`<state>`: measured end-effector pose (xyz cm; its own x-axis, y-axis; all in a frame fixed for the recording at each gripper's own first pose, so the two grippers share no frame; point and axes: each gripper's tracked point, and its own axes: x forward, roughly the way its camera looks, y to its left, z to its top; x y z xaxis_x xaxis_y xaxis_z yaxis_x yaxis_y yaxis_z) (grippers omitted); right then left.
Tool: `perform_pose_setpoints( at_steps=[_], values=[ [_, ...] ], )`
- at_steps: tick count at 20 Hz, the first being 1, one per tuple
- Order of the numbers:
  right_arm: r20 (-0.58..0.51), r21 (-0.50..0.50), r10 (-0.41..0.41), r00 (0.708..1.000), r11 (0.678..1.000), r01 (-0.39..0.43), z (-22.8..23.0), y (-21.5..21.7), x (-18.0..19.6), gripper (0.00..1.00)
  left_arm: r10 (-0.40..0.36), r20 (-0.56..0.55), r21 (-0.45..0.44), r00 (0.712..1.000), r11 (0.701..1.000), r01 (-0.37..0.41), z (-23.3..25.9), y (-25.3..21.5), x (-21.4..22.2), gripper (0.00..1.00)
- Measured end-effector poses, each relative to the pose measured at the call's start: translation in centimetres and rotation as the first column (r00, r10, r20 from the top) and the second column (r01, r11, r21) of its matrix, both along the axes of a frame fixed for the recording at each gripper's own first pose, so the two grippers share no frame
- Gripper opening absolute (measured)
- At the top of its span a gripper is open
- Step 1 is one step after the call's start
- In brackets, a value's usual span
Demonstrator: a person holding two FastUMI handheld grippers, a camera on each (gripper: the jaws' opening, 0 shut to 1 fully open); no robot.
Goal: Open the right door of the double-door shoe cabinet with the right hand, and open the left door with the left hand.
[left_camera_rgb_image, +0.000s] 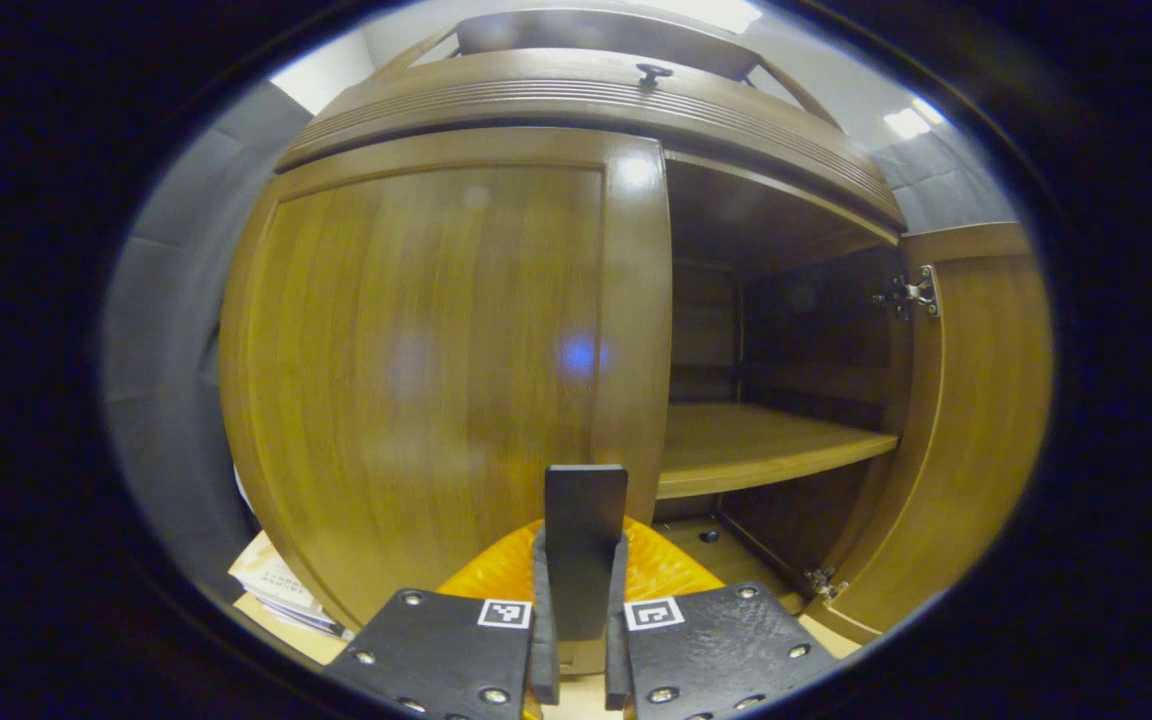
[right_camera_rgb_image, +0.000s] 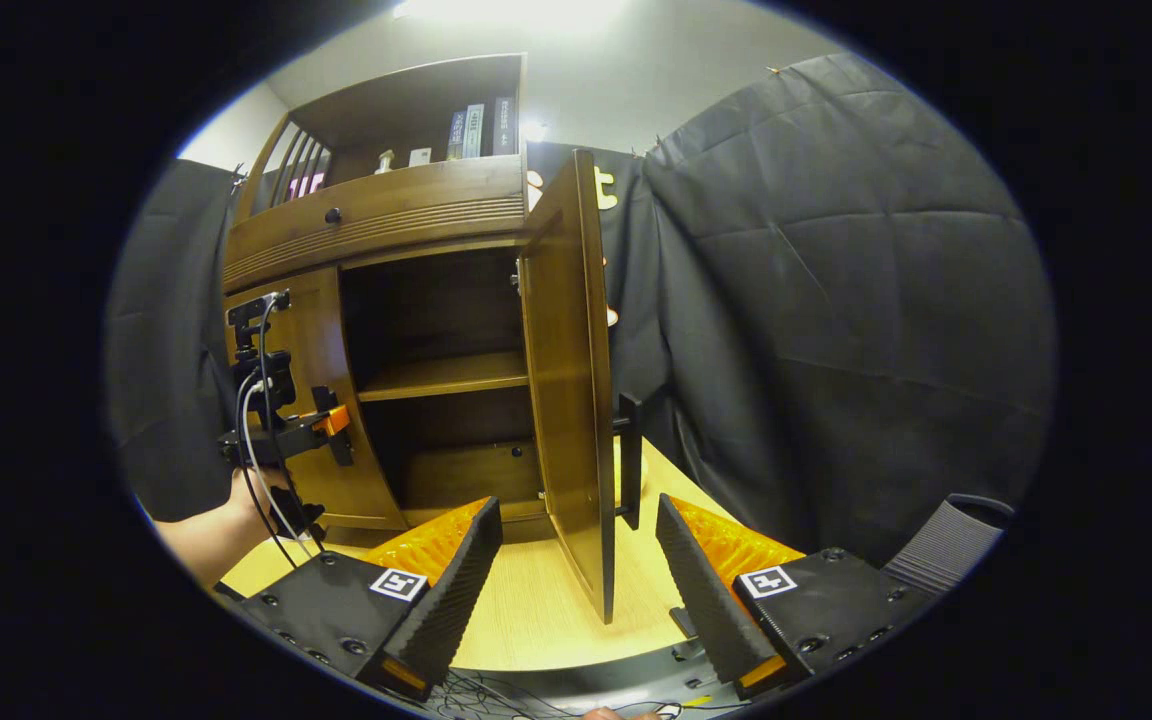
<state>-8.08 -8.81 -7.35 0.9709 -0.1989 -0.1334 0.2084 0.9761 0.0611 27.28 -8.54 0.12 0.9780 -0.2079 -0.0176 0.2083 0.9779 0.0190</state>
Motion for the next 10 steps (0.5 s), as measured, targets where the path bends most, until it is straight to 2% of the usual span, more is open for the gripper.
perform_pose_setpoints(
  at_steps=[7, 10],
  values=[
    [0.009, 0.002, 0.006, 1.000, 1.000, -0.006, -0.3, 0.7, 0.1, 0.98, -0.031, -0.015, -0.013, 0.999, 0.999, 0.031, 0.1, -0.2, -0.5, 0.18],
    [0.011, 0.019, 0.023, 1.000, 1.000, -0.024, -0.7, 1.4, 0.4, 0.98, -0.043, -0.008, -0.008, 0.999, 0.999, 0.043, 0.0, 0.1, -1.6, 0.22]
  ],
)
